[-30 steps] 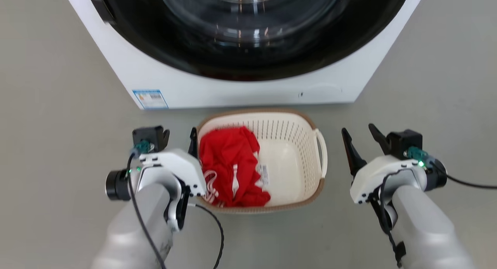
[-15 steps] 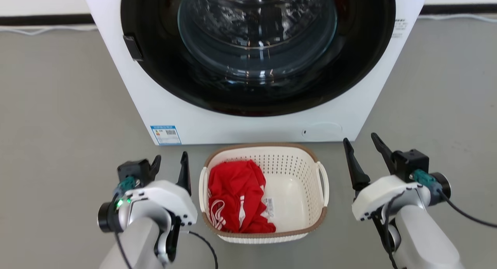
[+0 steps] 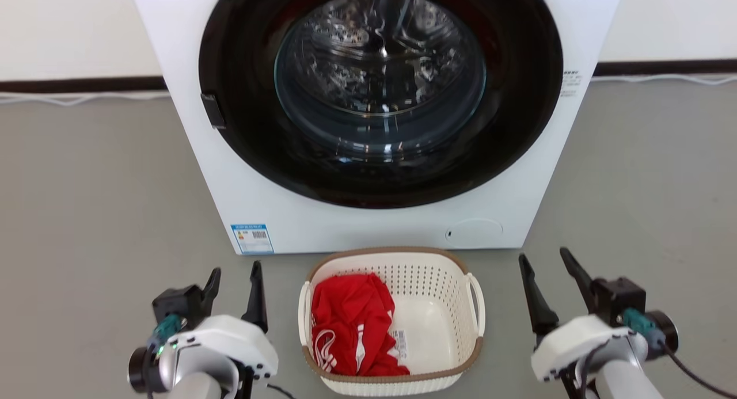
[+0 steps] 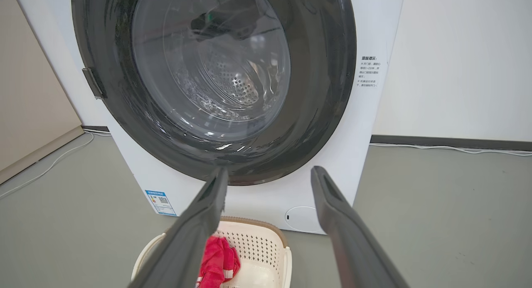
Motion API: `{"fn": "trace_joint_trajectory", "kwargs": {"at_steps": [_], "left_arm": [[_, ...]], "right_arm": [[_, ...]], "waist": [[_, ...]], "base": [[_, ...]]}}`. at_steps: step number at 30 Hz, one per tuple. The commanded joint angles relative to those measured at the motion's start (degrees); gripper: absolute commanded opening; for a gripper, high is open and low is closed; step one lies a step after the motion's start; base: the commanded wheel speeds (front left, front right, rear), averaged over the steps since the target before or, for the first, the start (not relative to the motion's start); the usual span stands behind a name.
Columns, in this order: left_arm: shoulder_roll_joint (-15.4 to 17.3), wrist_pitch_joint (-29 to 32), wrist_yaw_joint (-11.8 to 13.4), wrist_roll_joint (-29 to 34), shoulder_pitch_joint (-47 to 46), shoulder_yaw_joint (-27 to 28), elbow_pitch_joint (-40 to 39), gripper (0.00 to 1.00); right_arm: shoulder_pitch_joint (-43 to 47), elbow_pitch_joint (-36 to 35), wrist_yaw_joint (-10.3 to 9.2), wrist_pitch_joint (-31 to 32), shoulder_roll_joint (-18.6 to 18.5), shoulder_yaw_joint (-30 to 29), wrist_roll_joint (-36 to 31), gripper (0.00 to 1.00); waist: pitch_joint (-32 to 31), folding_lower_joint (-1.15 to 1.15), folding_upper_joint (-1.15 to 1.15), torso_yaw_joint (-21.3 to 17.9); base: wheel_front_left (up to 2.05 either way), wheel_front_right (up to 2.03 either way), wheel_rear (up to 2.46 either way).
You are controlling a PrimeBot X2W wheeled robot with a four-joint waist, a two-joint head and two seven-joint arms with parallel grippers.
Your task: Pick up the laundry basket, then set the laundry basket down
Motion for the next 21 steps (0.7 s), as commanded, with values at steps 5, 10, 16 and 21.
{"fn": "trace_joint_trajectory", "kwargs": {"at_steps": [5, 10, 16, 21], "left_arm": [[0.67, -0.62, 0.68, 1.54, 1.68, 4.42, -3.96, 1.00], [0.03, -0.62, 0.38, 1.42, 3.82, 6.06, -4.83, 1.00], [-0.93, 0.43, 0.35, 0.96, 7.28, 4.36, -0.88, 0.00], [-1.01, 1.36, -0.23, -1.68, 7.22, 5.13, -1.43, 0.00]], "right_arm": [[1.41, -3.16, 0.35, -0.21, 0.23, 0.16, -1.14, 1.00], [2.53, -3.93, 0.35, -0.21, 0.23, -0.09, -1.23, 1.00], [5.28, -0.21, -0.05, 0.24, 0.31, -1.27, 0.04, 0.00], [5.11, -0.66, -0.04, 1.47, 0.30, -1.90, 3.54, 0.00]], "waist": [[-1.68, 0.00, 0.00, -0.21], [-2.36, 0.00, 0.00, -0.20], [-2.48, 0.00, 0.00, -0.17], [-2.49, 0.12, 0.00, -0.14]], "base": [[0.00, 0.00, 0.00], [0.00, 0.00, 0.00], [0.00, 0.00, 0.00], [0.00, 0.00, 0.00]]}}
